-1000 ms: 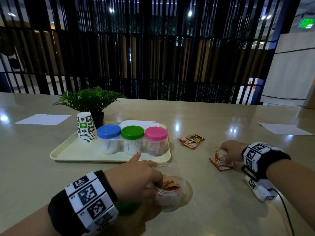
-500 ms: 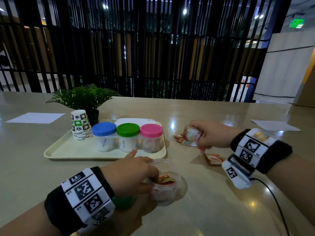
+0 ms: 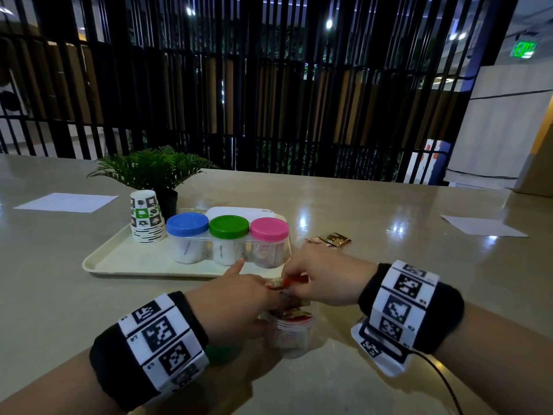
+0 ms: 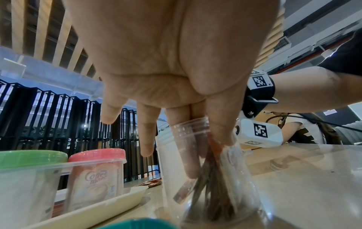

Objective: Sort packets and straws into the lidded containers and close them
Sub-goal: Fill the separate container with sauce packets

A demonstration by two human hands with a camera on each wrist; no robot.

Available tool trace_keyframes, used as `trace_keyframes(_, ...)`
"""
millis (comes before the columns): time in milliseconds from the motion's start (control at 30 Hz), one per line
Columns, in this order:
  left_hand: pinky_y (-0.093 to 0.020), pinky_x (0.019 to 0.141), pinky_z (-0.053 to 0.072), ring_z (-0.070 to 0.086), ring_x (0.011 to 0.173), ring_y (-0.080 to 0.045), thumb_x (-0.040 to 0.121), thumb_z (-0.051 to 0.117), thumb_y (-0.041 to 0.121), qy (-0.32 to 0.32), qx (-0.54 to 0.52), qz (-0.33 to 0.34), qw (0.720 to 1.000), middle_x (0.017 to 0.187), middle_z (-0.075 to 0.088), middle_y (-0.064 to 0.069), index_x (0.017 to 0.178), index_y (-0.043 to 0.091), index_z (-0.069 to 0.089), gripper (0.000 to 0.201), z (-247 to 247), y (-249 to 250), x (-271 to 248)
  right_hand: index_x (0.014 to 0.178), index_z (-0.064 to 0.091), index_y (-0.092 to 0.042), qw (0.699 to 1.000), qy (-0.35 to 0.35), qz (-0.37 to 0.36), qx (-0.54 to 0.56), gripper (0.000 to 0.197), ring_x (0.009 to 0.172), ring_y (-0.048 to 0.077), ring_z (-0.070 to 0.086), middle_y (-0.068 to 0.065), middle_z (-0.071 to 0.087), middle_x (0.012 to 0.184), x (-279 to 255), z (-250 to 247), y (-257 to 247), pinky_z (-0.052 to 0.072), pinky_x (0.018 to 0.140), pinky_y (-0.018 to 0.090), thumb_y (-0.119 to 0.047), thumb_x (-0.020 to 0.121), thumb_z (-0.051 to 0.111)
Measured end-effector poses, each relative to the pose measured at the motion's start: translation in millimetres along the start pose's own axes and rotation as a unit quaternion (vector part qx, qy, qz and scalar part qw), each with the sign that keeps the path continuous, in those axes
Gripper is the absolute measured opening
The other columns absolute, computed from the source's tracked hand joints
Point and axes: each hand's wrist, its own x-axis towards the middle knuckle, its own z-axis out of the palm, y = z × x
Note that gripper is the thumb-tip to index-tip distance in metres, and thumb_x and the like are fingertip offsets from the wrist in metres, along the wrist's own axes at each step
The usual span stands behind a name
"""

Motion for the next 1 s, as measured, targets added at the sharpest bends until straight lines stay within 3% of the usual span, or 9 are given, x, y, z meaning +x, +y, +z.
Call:
trace_keyframes(200,-0.051,0.118,0.000,0.039,0.135,-0.012,0.096,0.052,0.041,0.011,0.017,-0.017,1.000,0.131,0.058,0.009,0.128,0.034,0.051,0.033,0,2,-2,0.115,0.065,-0.025,0.991,-0.118,0.014,-0.064,0.027,0.092,0.020,0.059,0.002,0.067,0.103,2,15,-2,0.049,0.085,0.039,-0.028,0.098,0.045)
trace_keyframes(433,-0.046,0.120,0.004,0.045,0.122,-0.008,0.092,0.055,0.048,0.038,0.003,-0.046,0.998,0.124,0.052,0.012,0.123,0.034,0.050,0.035,-7,6,-4,0.129,0.055,-0.017,0.984,-0.173,0.036,-0.031,0.033,0.103,0.021,0.056,0.007,0.062,0.119,1,15,-3,0.042,0.087,0.031,-0.023,0.101,0.039)
trace_keyframes(700,-0.044,0.120,0.001,0.040,0.132,-0.008,0.092,0.058,0.047,-0.008,-0.035,-0.064,0.997,0.140,0.049,0.011,0.139,0.032,0.037,0.054,-9,5,0,0.126,0.056,-0.005,0.979,-0.193,0.061,-0.007,0.035,0.109,0.028,0.054,0.014,0.059,0.121,3,18,1,0.035,0.078,0.023,-0.022,0.103,0.036)
trace_keyframes(833,-0.044,0.120,0.001,0.040,0.133,-0.008,0.093,0.057,0.044,-0.036,-0.055,-0.056,0.996,0.140,0.049,0.011,0.138,0.032,0.041,0.049,-10,4,4,0.121,0.059,-0.002,0.977,-0.177,0.100,0.063,0.036,0.114,0.033,0.054,0.019,0.059,0.122,2,17,1,0.041,0.091,0.031,-0.023,0.100,0.040)
trace_keyframes(933,-0.044,0.119,0.004,0.043,0.129,-0.008,0.092,0.058,0.044,-0.049,-0.079,-0.057,0.994,0.136,0.052,0.012,0.135,0.031,0.045,0.047,-11,3,5,0.121,0.058,-0.005,0.965,-0.215,0.084,0.121,0.038,0.108,0.024,0.054,0.011,0.060,0.120,4,11,0,0.041,0.099,0.034,-0.031,0.100,0.039)
trace_keyframes(1000,-0.044,0.118,0.006,0.044,0.127,-0.009,0.092,0.058,0.044,-0.059,-0.094,-0.058,0.992,0.132,0.054,0.012,0.133,0.032,0.046,0.044,-11,2,6,0.120,0.059,-0.012,0.960,-0.228,0.075,0.146,0.042,0.098,0.014,0.054,-0.001,0.060,0.107,4,9,0,0.042,0.091,0.028,-0.043,0.098,0.041)
